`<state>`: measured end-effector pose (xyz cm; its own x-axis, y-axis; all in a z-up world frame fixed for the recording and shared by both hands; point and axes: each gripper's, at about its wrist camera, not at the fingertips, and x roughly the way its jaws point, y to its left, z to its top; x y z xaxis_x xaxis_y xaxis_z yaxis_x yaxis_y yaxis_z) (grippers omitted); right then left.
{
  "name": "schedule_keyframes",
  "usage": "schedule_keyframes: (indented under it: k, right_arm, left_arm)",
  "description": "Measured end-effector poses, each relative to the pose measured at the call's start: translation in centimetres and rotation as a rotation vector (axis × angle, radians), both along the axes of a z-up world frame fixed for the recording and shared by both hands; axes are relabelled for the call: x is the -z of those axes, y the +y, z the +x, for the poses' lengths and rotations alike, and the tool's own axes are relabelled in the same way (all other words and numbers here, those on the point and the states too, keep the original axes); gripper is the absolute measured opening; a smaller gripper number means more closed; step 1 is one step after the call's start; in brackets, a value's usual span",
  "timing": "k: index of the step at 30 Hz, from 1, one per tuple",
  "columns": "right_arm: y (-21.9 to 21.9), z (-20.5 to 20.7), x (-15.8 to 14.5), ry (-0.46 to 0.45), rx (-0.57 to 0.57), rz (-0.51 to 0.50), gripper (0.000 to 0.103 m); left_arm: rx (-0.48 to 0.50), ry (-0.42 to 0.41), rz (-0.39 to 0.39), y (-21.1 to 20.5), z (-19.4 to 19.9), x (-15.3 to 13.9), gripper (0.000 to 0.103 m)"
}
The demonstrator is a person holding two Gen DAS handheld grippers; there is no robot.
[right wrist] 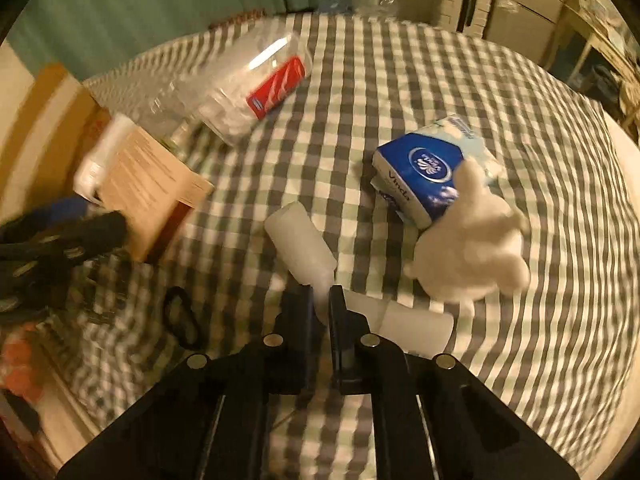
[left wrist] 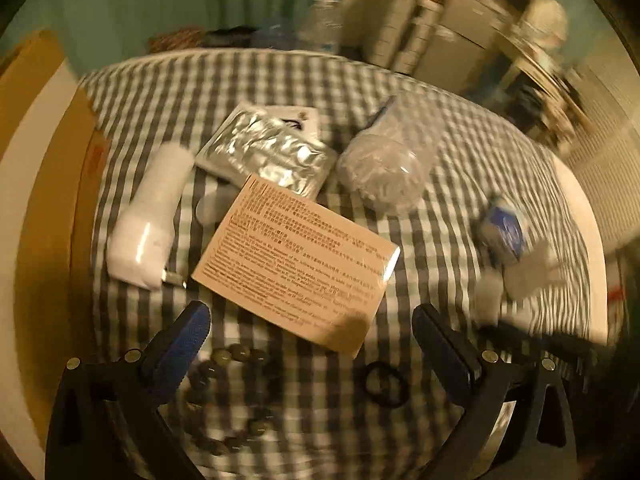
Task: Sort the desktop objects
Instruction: 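Move both tools back over the remaining items on the bed, then grasp the printed leaflet card with the left tool while the right tool grasps the white cylinder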
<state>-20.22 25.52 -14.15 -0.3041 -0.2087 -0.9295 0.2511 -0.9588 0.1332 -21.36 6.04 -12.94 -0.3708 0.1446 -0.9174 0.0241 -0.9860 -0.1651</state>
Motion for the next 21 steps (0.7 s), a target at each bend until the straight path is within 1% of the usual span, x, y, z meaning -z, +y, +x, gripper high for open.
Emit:
schedule_keyframes:
  k: [1,3,4,5,8,9,10,12,13,14,15,16,17,18,20,21]
  right_arm:
    - [0.2,0.4,-0.2,0.003,0.001,-0.008,0.008]
    - [0.4,0.7,-0.3,0.005,0.008,-0.016,0.008]
    - [0.5,0.8,-0.4,0.008,0.010,-0.019,0.008]
    - [0.7,0.8,-0.5,0.011,0.012,-0.026,0.008]
    - [1.3,0.8,-0.4,0.009,0.016,-0.039,0.008]
    - [2.0,1.0,-0.6,0.005,0.017,-0.045,0.008]
    - [1.6,1.0,-0.3,0.003,0.018,-0.050,0.009]
    - [2.2,1.1,-0.1,-0.001,0.020,-0.059,0.009]
    - [2.3,1.0,-0.1,-0.002,0.021,-0.065,0.009]
    - [2.6,1.1,-0.1,-0.002,0.023,-0.072,0.009]
    - [2.5,1.1,0.0,-0.001,0.025,-0.074,0.009]
    - [2.7,1.1,-0.1,0.003,0.029,-0.077,0.009]
    - [3.0,1.2,-0.4,0.013,0.035,-0.083,0.009]
    - [3.3,1.4,-0.6,0.022,0.042,-0.085,0.009]
    - [4.1,2.3,-1.7,0.057,0.060,-0.099,0.009]
    - [4.5,2.6,-2.2,0.067,0.068,-0.112,0.009]
  left_arm:
    - [-0.056,-0.011,0.011,0.1,-0.3,0.2,0.103]
    - [-0.166,-0.038,0.076,-0.3,-1.3,0.5,0.103]
    - [-0.206,-0.050,0.098,-0.2,-1.9,0.8,0.103]
    - [-0.251,-0.067,0.105,-0.2,-2.5,1.1,0.103]
    - [-0.345,-0.087,0.069,-0.1,-3.8,1.7,0.103]
    - [-0.391,-0.116,0.045,-0.2,-4.4,2.4,0.103]
    - [-0.421,-0.147,0.047,-0.4,-4.7,3.1,0.103]
    - [-0.474,-0.230,0.087,-0.9,-5.3,5.0,0.103]
    - [-0.461,-0.236,0.075,-0.8,-5.5,5.4,0.103]
    - [-0.434,-0.224,0.053,-0.5,-5.6,5.3,0.103]
    - [-0.398,-0.189,0.028,-0.2,-5.5,4.9,0.096]
    - [-0.366,-0.152,0.027,0.0,-5.2,4.4,0.091]
    - [-0.330,-0.131,0.035,0.1,-4.9,4.1,0.087]
    - [-0.288,-0.128,0.051,0.1,-4.6,3.8,0.085]
    - [-0.246,-0.127,0.095,-0.4,-3.7,3.2,0.084]
    - [-0.228,-0.117,0.105,-0.6,-3.0,2.7,0.083]
